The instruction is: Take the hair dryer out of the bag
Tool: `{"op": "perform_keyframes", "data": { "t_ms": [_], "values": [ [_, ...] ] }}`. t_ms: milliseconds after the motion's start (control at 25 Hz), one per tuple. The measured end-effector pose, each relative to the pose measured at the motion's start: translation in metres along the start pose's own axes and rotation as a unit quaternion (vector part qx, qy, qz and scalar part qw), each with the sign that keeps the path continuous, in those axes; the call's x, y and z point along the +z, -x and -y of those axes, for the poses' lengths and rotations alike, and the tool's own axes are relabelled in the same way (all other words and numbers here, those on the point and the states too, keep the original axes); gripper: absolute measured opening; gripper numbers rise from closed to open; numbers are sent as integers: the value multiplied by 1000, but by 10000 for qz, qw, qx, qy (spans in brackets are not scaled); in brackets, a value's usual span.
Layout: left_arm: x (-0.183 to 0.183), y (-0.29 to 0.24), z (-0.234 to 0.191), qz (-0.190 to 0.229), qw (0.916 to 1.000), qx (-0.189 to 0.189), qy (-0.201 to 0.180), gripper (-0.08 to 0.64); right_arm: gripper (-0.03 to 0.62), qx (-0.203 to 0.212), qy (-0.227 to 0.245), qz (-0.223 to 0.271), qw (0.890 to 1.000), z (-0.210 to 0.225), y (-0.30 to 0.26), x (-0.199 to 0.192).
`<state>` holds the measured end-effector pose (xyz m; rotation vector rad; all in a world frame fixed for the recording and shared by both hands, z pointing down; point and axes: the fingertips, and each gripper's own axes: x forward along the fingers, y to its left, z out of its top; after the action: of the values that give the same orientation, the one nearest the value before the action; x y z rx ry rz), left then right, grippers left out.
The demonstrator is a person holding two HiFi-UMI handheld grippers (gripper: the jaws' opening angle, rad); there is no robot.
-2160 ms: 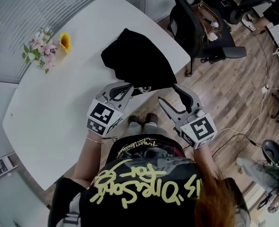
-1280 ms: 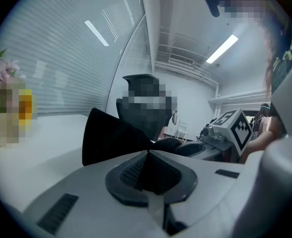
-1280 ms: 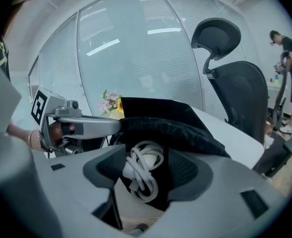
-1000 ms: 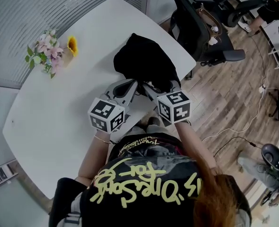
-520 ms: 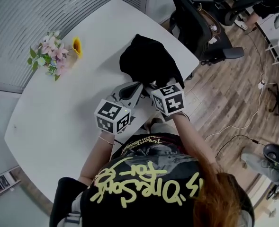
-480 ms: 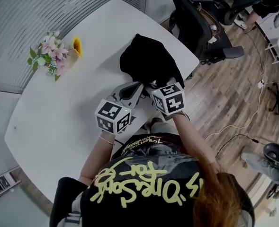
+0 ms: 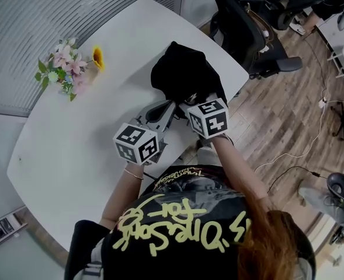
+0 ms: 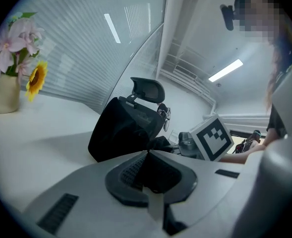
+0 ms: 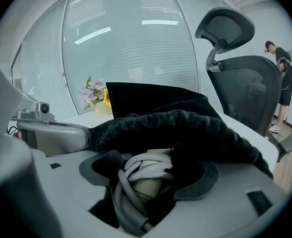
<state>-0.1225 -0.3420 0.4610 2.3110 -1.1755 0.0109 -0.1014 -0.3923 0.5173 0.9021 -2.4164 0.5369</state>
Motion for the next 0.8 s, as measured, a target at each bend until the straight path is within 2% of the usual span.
{"op": "perform_keyframes", "data": {
  "t_ms": [160, 320, 480, 800],
  "values": [
    [-1, -3, -2, -40, 9998, 149, -136, 2, 328, 223, -111, 87, 9997, 1, -7, 1],
    [4, -7, -1, -24, 9989, 353, -308, 2, 327, 256, -163, 175, 9994, 6, -7, 5],
    [5, -9, 5, 0, 9982, 460, -394, 2, 305, 422, -210, 200, 9987, 10, -2, 6],
    [6, -9, 4, 52, 9937, 967, -557, 2, 291, 868, 18, 101, 9962, 15, 4, 6]
  ]
}}
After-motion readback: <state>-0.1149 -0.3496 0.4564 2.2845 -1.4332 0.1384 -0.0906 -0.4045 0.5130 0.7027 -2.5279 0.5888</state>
